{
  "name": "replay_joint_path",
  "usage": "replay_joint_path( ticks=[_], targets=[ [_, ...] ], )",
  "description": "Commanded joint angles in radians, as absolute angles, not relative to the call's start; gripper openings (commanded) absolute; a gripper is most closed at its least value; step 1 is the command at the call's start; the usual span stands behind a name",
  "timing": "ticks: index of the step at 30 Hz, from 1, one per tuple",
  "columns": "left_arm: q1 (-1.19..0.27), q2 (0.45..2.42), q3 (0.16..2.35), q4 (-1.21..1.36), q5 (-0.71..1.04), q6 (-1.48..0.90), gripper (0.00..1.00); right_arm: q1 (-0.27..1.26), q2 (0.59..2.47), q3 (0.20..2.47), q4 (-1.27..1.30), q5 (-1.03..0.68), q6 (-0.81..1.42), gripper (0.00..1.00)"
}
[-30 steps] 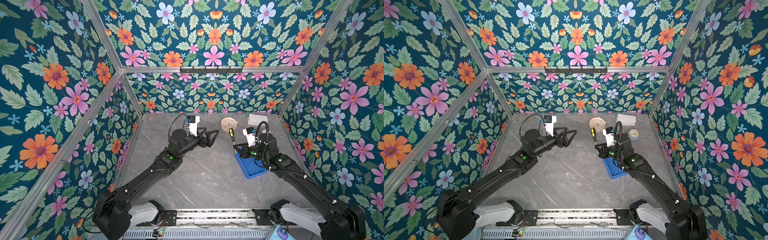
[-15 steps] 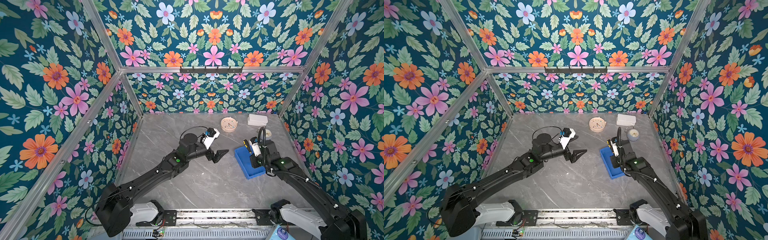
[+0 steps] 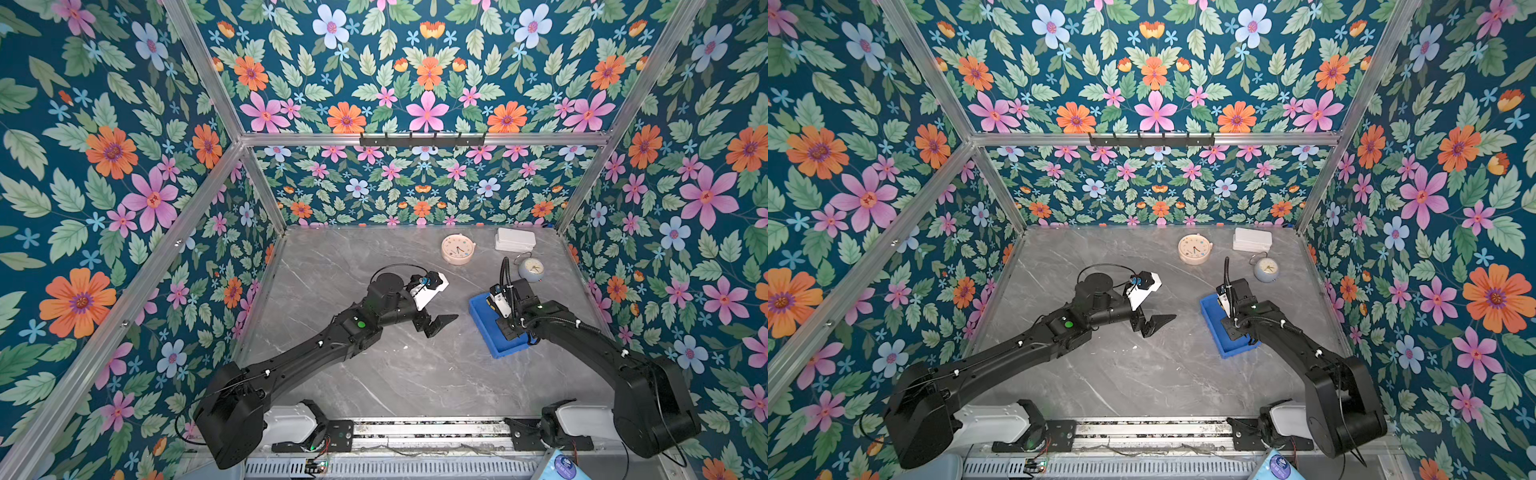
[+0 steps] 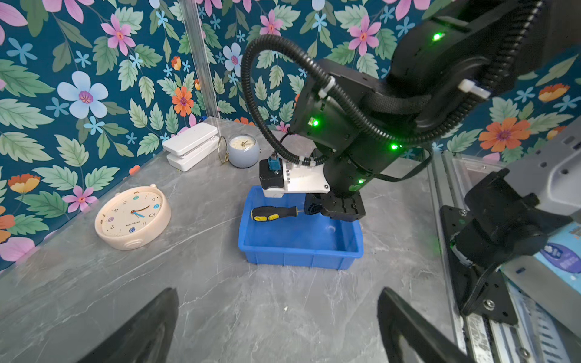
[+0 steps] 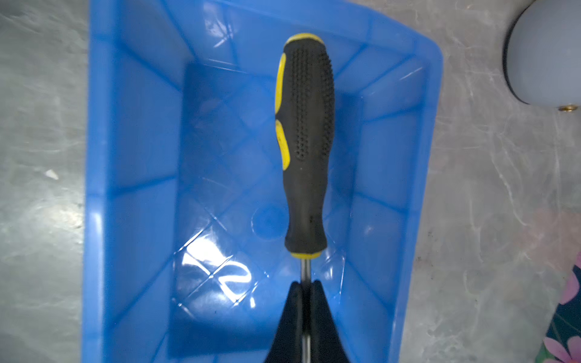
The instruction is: Put the screwdriver in the bin
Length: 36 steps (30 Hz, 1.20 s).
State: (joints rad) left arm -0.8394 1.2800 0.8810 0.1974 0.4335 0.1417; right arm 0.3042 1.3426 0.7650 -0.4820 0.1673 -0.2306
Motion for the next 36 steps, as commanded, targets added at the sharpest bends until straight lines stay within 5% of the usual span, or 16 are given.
replay_joint_path(
  ticks=[1, 18, 27, 36],
  targets=[
    [-0.841, 1.277, 0.881, 0.149, 0.421, 0.197, 1.00, 0.304, 1.376, 0.758, -0.421, 0.199, -0.238, 0.00],
    [-0.842, 1.279, 0.872, 0.103, 0.424, 0.232, 1.00, 0.304, 1.452, 0.717, -0.347, 0.226, -0.224, 0.02],
    [-0.838, 1.238, 0.817, 0.209, 0.363, 0.150, 1.00, 0.304, 1.266, 0.697, -0.344, 0.136, -0.201, 0.55],
    [-0.740, 1.214, 0.692, 0.432, 0.180, 0.032, 1.00, 0.164, 1.012, 0.662, -0.197, 0.011, -0.070, 0.78]
  ],
)
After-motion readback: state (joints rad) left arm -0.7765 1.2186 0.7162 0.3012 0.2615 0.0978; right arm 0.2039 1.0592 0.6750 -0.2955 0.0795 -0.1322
